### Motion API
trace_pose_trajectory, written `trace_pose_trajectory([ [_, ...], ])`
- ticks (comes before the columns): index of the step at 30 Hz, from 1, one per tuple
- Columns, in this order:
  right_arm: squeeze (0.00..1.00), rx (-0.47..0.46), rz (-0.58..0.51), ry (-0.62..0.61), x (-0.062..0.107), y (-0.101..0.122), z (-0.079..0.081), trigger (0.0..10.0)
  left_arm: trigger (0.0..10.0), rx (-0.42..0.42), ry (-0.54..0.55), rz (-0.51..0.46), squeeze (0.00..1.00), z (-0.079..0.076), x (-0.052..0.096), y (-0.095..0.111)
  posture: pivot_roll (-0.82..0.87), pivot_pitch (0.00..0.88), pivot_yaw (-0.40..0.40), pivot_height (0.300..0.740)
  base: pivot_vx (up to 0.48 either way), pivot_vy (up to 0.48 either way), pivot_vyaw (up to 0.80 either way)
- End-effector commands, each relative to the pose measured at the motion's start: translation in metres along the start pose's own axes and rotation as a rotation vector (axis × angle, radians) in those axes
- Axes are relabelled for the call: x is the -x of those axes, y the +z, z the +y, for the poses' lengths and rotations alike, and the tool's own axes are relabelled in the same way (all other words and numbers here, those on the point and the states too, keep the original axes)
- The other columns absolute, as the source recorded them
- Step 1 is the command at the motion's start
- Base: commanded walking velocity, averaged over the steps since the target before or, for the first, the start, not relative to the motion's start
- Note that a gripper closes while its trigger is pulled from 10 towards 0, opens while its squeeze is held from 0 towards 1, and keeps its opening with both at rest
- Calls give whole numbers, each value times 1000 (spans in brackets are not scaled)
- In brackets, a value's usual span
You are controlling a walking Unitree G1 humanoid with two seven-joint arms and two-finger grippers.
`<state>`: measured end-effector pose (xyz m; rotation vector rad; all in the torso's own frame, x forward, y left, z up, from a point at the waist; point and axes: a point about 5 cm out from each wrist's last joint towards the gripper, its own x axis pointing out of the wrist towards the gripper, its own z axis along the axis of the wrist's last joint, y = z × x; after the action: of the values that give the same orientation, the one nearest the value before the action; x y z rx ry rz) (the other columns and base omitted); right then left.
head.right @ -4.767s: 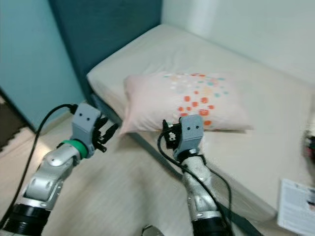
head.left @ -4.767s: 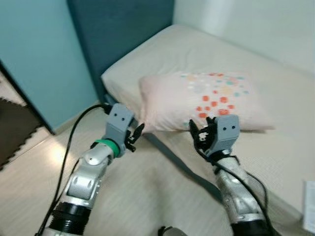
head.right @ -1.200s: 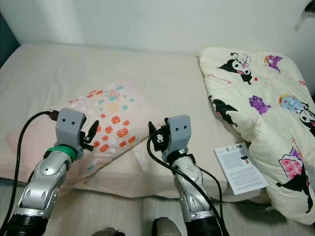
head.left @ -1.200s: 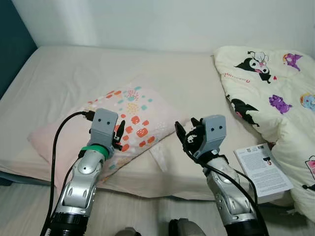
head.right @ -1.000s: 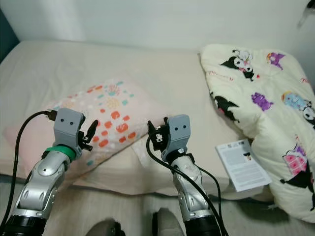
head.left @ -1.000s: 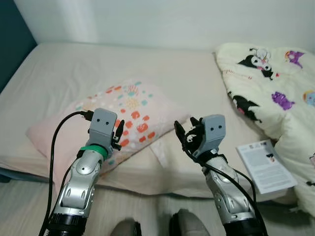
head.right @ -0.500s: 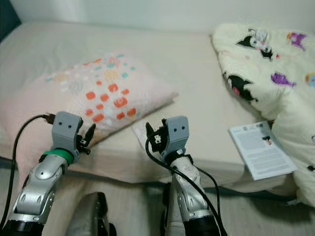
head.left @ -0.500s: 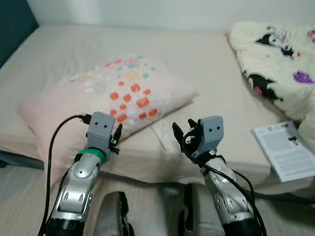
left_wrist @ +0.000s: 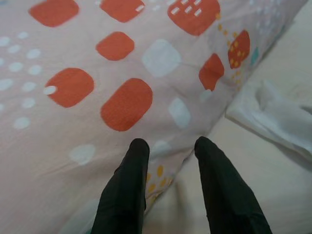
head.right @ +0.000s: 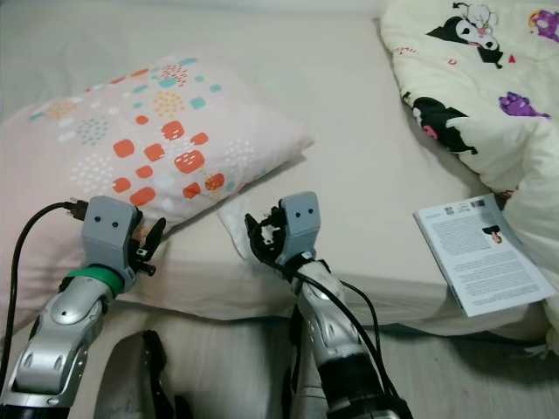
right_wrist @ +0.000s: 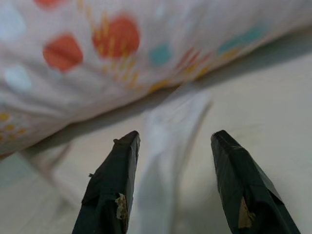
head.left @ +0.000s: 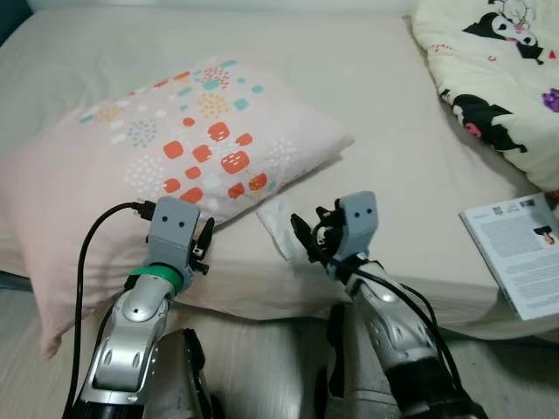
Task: Clean up the room
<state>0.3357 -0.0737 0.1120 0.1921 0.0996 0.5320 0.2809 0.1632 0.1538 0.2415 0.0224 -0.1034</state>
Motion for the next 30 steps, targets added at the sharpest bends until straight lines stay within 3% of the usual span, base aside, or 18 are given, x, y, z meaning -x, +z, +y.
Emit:
trace_pose_trajectory([
  [1, 0, -58, 61, 17, 1, -15, 2, 10000, 10000, 11, 5, 26, 0, 3, 5, -3, 14, 267, 59, 538, 0, 0, 0],
  [5, 0, -35, 120, 34, -4, -21, 2, 10000, 10000, 12, 21, 23, 0, 5, 9, 1, 50, 309, 46, 538, 0, 0, 0],
  [7, 0, 19, 177, 56, -8, -27, 2, 10000, 10000, 15, 47, 27, 0, 10, 17, 3, 75, 330, 36, 538, 0, 0, 0],
  [9, 0, 83, 272, 16, -12, -34, -4, 10000, 10000, 19, 72, 44, 0, 12, 27, 2, 99, 350, 25, 538, 0, 0, 0],
  [11, 0, 96, 294, -2, -12, -36, -6, 10000, 10000, 20, 76, 47, 0, 12, 29, 2, 103, 352, 22, 538, 0, 0, 0],
  [12, 0, 96, 308, -18, -12, -38, -9, 7765, 10000, 21, 79, 52, 0, 12, 30, 1, 107, 354, 20, 538, 0, 0, 0],
  [13, 0, 96, 308, -18, -12, -38, -9, 7765, 10000, 21, 79, 52, 0, 12, 30, 1, 107, 354, 20, 538, 0, 0, 0],
  [14, 0, 94, 317, -30, -12, -39, -10, 4039, 10000, 22, 81, 56, 0, 12, 32, 1, 110, 354, 18, 538, 0, 0, 0],
  [15, 0, 94, 317, -30, -12, -39, -10, 4039, 10000, 22, 81, 56, 0, 12, 32, 1, 110, 354, 18, 538, 0, 0, 0],
  [16, 0, 84, 316, -41, -13, -38, -11, 0, 10000, 23, 83, 58, 0, 12, 33, 1, 110, 354, 18, 538, 0, 0, 0],
  [23, 0, 28, 253, -59, -18, -25, -17, 0, 10000, 36, 86, 48, 0, 10, 25, 5, 87, 317, 15, 538, 0, 0, 0],
  [30, 0, 41, 206, -59, -19, -16, -22, 0, 10000, 44, 78, 38, 0, 7, 18, 9, 64, 284, 14, 538, 0, 0, 0],
])
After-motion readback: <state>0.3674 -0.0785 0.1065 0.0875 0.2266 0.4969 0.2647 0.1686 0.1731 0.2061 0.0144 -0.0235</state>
